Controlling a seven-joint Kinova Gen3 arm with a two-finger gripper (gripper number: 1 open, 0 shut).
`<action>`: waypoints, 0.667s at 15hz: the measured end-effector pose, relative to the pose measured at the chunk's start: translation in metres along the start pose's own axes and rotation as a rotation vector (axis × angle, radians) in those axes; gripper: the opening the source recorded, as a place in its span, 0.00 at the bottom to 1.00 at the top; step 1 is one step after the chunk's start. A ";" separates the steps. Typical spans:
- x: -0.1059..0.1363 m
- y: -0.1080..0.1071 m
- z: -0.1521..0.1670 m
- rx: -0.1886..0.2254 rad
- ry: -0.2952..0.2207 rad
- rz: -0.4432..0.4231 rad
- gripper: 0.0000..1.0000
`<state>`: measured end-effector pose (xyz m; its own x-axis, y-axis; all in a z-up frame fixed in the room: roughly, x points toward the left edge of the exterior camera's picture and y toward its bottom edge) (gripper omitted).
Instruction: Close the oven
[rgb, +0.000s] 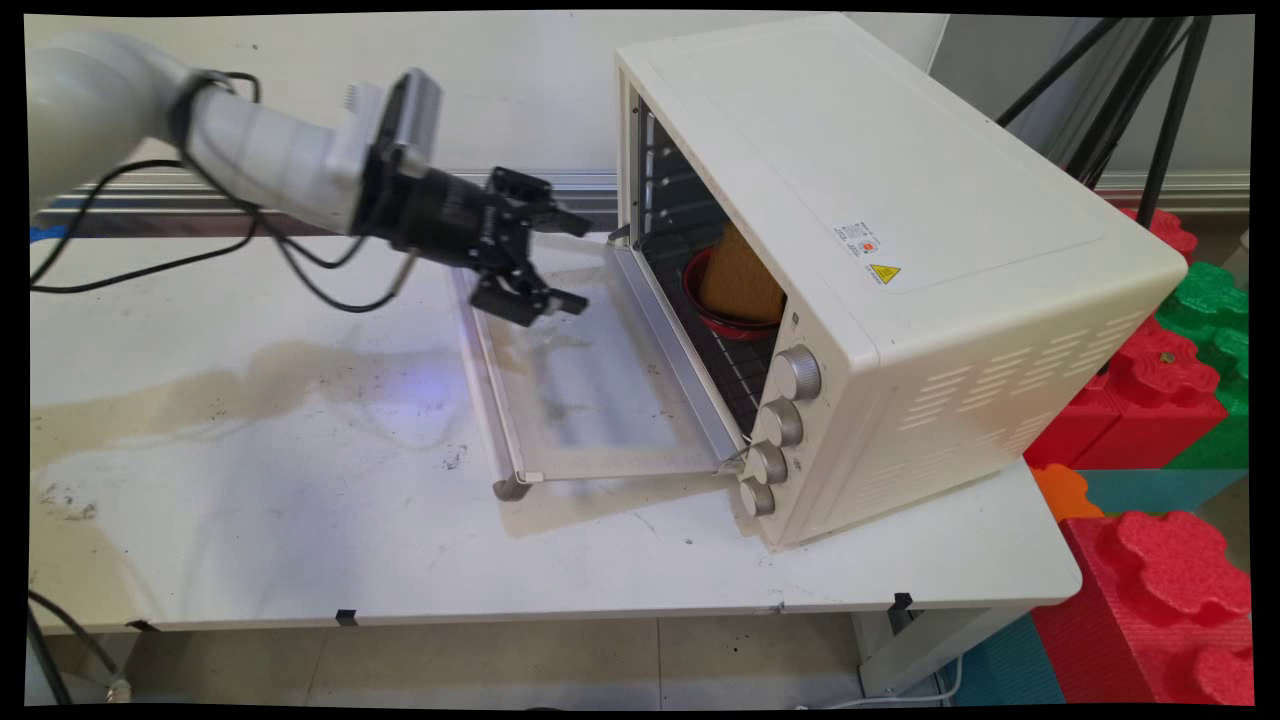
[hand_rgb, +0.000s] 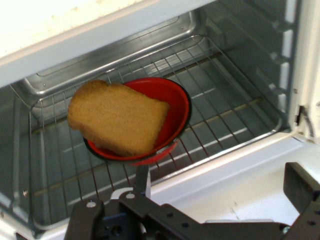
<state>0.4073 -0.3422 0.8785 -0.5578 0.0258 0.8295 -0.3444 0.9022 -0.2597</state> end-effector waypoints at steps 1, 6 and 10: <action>-0.002 0.002 -0.010 -0.001 -0.001 -0.008 1.00; -0.009 0.009 -0.052 -0.002 -0.001 -0.055 1.00; -0.021 0.013 -0.089 0.006 -0.012 -0.103 1.00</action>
<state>0.4816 -0.2925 0.9021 -0.5280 -0.0723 0.8461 -0.4049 0.8973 -0.1760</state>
